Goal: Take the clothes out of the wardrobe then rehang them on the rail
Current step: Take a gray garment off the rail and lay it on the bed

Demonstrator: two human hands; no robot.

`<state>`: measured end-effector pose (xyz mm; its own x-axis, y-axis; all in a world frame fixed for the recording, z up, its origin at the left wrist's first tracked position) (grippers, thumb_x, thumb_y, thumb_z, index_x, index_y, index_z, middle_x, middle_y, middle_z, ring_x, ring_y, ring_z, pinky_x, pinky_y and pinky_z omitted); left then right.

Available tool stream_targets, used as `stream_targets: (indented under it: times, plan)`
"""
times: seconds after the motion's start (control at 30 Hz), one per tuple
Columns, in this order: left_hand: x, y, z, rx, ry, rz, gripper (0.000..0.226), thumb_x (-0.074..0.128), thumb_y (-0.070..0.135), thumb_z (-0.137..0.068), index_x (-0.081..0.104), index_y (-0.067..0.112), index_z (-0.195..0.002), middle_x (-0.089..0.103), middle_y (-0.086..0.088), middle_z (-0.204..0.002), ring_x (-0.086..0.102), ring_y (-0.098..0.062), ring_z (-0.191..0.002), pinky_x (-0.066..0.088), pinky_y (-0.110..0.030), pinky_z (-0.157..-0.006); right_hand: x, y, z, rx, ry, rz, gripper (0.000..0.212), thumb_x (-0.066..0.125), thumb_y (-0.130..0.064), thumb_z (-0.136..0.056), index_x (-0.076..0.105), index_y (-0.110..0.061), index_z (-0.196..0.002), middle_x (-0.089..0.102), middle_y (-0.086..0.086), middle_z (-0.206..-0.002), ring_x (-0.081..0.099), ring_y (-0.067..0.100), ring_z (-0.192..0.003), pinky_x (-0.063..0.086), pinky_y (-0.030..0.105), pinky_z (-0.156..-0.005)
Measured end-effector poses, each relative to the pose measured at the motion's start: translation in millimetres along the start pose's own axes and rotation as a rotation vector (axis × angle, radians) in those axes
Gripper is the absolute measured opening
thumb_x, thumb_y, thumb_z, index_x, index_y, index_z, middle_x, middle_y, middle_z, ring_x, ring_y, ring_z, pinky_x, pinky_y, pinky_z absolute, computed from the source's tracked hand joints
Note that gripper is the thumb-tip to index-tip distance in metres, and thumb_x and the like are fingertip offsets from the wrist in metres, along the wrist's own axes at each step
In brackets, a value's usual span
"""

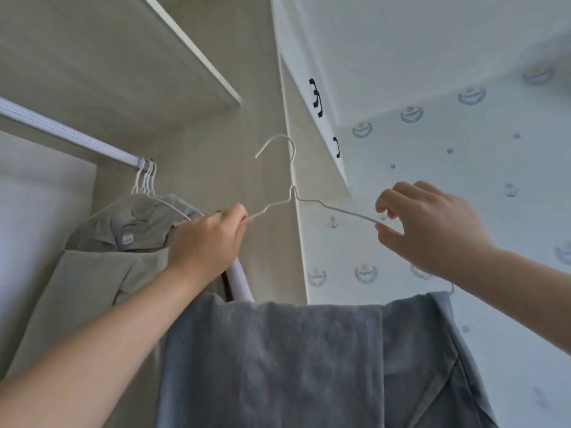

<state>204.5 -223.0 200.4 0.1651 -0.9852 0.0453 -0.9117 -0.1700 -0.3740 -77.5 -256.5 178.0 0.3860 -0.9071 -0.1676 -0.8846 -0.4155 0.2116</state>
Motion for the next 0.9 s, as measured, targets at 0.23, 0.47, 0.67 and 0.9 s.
stream_targets:
  times: [0.23, 0.47, 0.67, 0.9]
  plan:
    - [-10, 153, -10, 0.042, 0.001, 0.274, 0.026, 0.041, 0.027, -0.097, 0.059, 0.013, -0.084, 0.056, -0.002, -0.071, 0.050, -0.028, -0.060, 0.033, -0.030, -0.048, -68, 100, 77, 0.016, -0.091, 0.128, 0.043, 0.074, -0.028, -0.079, 0.063, -0.018, -0.119, 0.063, 0.001, -0.116, 0.054, 0.031, -0.114, 0.039, 0.048, -0.096]
    - [0, 318, -22, -0.026, -0.140, 0.453, 0.047, 0.068, 0.036, -0.083, 0.057, 0.016, -0.124, 0.052, -0.008, -0.138, 0.038, -0.037, -0.135, 0.033, -0.052, -0.102, -133, 212, 167, 0.161, -0.314, 0.392, 0.096, 0.074, -0.047, -0.076, 0.019, -0.036, -0.153, 0.005, 0.000, -0.164, -0.001, 0.027, -0.151, 0.005, 0.065, -0.115]
    - [9, 473, -15, -0.036, -0.235, 0.710, 0.094, 0.071, 0.062, -0.076, 0.026, 0.028, -0.152, 0.004, -0.005, -0.167, -0.004, -0.035, -0.152, 0.004, -0.060, -0.118, -199, 301, 263, 0.346, -0.481, 0.611, 0.120, 0.075, -0.055, -0.072, -0.013, -0.041, -0.153, -0.032, -0.002, -0.159, -0.021, 0.030, -0.148, -0.003, 0.069, -0.110]
    - [-4, 675, -2, 0.028, -0.291, 1.022, 0.118, 0.075, 0.063, -0.068, 0.007, 0.028, -0.158, -0.009, -0.002, -0.167, -0.010, -0.036, -0.152, 0.001, -0.063, -0.117, -285, 383, 379, 0.554, -0.628, 0.894, 0.126, 0.069, -0.069, -0.071, -0.024, -0.038, -0.150, -0.031, 0.002, -0.159, -0.017, 0.034, -0.149, 0.007, 0.072, -0.112]
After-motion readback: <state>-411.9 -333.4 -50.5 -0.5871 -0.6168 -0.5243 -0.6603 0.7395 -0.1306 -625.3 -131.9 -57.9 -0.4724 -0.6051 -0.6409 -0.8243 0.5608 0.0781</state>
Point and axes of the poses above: each hand's wrist, its own z-axis away from the middle knuckle, its own x-axis out of the palm, y = z × x, the point moved 7 cm from there along -z, towards the middle knuckle
